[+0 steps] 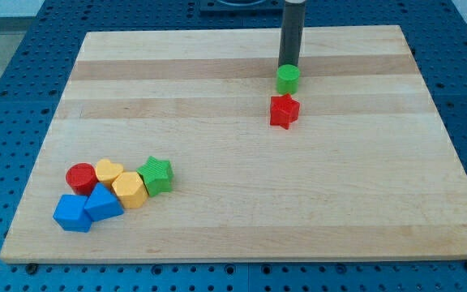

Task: Push the group of blocks right a bit

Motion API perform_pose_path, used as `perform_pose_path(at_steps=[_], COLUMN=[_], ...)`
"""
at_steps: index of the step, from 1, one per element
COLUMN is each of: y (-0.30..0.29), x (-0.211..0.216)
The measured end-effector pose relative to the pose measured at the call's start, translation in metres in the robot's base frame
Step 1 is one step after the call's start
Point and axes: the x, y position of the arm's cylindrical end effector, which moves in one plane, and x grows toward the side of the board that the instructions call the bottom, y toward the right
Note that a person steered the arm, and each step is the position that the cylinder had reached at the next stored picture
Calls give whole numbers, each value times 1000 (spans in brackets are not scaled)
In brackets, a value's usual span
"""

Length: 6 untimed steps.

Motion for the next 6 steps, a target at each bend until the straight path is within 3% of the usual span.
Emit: perform_pose_path(at_steps=[2,4,6], y=[-3,-111,-235], x=[40,47,84])
